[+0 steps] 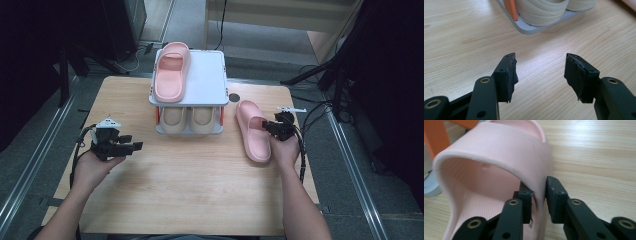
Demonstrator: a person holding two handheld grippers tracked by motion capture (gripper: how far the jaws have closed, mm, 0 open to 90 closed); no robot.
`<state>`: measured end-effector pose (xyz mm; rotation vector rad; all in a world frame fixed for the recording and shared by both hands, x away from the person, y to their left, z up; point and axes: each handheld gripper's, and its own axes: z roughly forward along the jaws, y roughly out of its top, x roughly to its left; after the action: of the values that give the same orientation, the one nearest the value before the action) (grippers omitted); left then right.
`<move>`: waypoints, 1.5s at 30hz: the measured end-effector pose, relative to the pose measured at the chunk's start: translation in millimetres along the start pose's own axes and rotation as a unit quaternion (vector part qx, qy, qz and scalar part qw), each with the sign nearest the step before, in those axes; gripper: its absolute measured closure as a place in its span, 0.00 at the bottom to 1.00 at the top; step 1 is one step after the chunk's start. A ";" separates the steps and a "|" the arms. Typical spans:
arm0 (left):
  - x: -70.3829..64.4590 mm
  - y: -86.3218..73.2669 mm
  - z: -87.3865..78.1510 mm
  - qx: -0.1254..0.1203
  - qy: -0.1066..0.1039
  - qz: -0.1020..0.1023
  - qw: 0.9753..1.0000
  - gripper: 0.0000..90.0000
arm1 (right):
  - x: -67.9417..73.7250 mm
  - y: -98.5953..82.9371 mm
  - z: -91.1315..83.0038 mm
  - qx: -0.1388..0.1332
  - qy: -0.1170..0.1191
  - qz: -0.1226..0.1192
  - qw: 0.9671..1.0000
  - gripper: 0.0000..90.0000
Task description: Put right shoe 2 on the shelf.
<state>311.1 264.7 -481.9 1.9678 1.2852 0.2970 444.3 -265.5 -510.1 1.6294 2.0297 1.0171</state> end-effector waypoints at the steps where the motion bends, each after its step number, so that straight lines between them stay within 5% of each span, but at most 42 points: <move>1: 0.2 0.0 -0.3 0.000 0.000 0.000 1.000 0.48 | -0.2 0.2 -0.6 0.000 -0.003 0.001 1.000 0.91; 10: 1.3 -0.1 -1.0 -0.001 0.002 -0.003 1.000 0.48 | 1.8 4.0 -3.9 0.006 0.003 0.023 1.000 0.93; 25: 0.6 0.7 2.4 0.004 -0.008 0.000 1.000 0.48 | 3.6 13.5 -16.9 0.003 -0.009 0.019 1.000 0.93; 34: 0.9 0.7 -0.3 0.002 -0.014 -0.002 1.000 0.48 | 9.8 34.8 -23.8 0.018 -0.014 0.015 1.000 0.92; 45: 1.6 1.6 2.4 0.005 -0.018 -0.003 1.000 0.47 | 15.3 77.2 -44.7 0.013 0.011 0.031 0.999 0.92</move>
<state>314.3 264.7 -482.8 1.9693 1.2725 0.2516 464.4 -258.7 -422.2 1.7109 2.0258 1.0393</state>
